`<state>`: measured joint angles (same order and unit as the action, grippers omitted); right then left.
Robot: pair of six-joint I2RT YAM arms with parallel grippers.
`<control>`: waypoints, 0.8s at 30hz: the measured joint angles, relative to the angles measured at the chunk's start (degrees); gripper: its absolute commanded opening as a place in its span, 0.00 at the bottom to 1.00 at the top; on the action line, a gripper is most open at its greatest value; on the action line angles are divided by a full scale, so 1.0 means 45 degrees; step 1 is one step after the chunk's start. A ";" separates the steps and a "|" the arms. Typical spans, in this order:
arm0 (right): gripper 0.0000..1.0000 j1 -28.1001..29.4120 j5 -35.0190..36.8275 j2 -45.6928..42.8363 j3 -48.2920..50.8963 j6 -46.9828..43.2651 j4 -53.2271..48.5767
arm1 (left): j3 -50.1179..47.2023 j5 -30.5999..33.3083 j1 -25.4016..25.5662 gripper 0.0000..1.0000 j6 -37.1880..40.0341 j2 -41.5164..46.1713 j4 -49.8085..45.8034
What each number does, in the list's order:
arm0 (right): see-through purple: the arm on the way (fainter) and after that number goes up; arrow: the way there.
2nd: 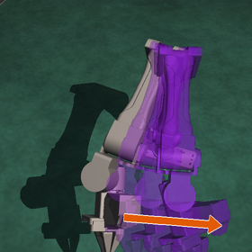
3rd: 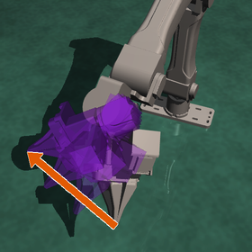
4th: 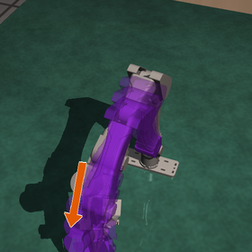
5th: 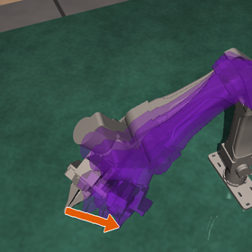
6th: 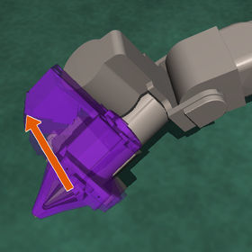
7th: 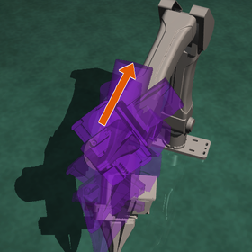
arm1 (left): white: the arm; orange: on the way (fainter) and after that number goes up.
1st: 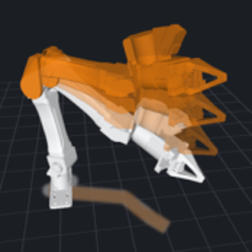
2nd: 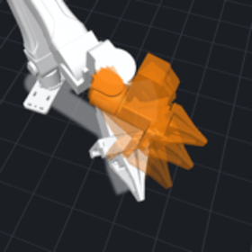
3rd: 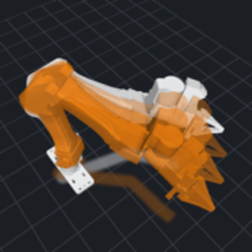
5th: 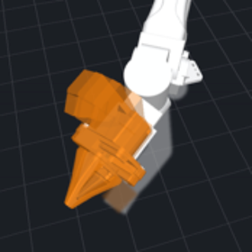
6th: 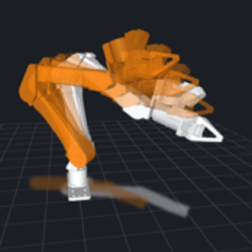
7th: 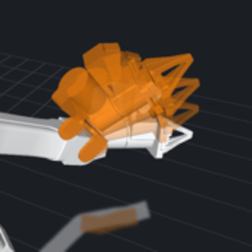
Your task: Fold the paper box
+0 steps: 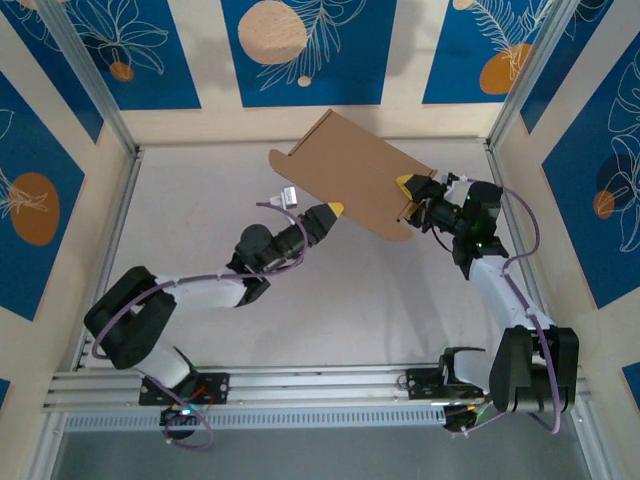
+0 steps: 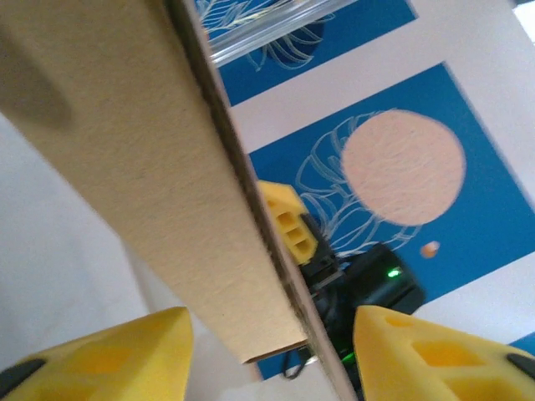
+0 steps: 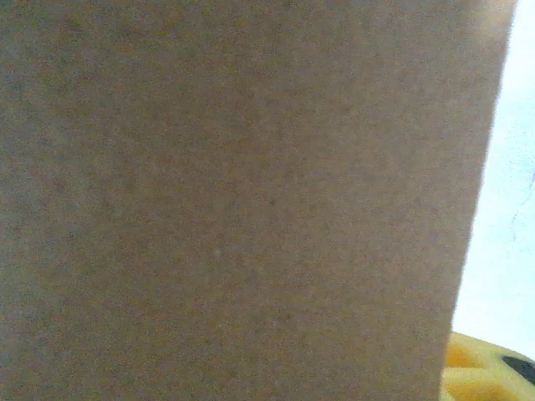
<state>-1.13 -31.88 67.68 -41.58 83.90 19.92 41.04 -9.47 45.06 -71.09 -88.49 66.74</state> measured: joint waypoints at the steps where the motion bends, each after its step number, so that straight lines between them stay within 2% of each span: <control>1: 0.39 0.0005 0.0000 -0.0019 0.0044 0.0058 0.0010 | -0.0053 -0.0034 -0.0015 0.42 -0.0165 -0.0034 0.0418; 8: 0.38 0.0068 -0.0199 0.0000 0.0272 0.1015 0.0743 | -0.0087 -0.0248 -0.0146 0.19 -0.0568 -0.0204 0.1681; 21: 0.37 0.0180 -0.0714 0.0427 0.0311 0.3546 0.2283 | 0.0612 -0.0719 -0.0165 0.00 0.0816 -0.0214 0.2001; 24: 0.38 0.0340 -0.0797 0.0709 0.0321 0.4488 0.2914 | 0.0908 -0.0845 -0.0180 0.00 0.1486 -0.0214 0.2006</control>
<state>0.40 -35.46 70.87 -40.14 104.09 33.04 45.12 -13.28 44.25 -64.40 -89.45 75.77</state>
